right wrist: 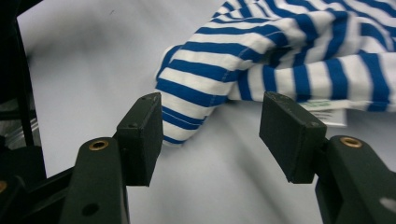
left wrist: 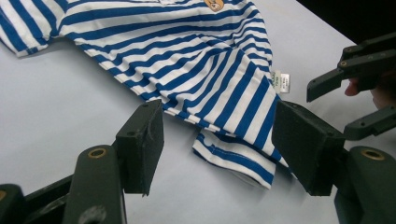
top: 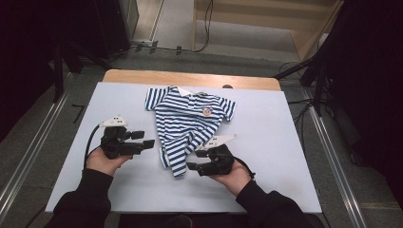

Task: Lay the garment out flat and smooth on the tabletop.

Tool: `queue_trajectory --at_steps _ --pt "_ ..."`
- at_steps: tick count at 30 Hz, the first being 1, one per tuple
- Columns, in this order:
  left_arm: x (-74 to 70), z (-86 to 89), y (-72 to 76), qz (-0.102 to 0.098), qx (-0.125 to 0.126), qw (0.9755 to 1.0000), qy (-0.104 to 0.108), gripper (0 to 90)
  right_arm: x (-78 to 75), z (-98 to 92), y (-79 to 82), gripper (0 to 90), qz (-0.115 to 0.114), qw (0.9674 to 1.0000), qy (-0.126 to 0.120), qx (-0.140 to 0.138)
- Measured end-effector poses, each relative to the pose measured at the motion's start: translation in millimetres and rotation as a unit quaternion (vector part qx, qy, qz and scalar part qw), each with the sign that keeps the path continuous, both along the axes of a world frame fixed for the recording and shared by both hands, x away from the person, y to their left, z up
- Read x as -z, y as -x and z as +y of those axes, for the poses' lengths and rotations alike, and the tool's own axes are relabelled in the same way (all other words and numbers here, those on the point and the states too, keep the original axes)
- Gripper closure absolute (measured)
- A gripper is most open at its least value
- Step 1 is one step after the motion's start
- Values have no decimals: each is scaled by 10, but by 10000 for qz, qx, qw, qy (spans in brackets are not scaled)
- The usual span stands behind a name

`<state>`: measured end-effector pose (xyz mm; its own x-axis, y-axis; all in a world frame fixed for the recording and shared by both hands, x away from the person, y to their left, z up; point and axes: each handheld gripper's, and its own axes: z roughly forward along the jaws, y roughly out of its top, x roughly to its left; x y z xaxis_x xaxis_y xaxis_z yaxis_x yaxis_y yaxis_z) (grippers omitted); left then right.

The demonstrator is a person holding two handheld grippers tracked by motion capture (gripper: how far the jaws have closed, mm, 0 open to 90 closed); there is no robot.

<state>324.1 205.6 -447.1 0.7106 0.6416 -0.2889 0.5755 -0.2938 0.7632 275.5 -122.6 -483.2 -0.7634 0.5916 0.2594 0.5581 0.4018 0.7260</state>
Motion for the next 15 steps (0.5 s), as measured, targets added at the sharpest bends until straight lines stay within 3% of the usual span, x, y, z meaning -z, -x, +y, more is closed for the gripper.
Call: queue_trajectory --at_steps 10,12,15 --pt "0 98 56 4 -143 9999 2 349 154 301 -8 397 177 9990 149 -378" --pt "2 107 61 -3 -158 9999 -1 348 172 346 -12 456 196 9987 199 -426" --pt "8 113 58 11 -162 9999 -8 349 178 372 -34 624 129 9986 282 -422"
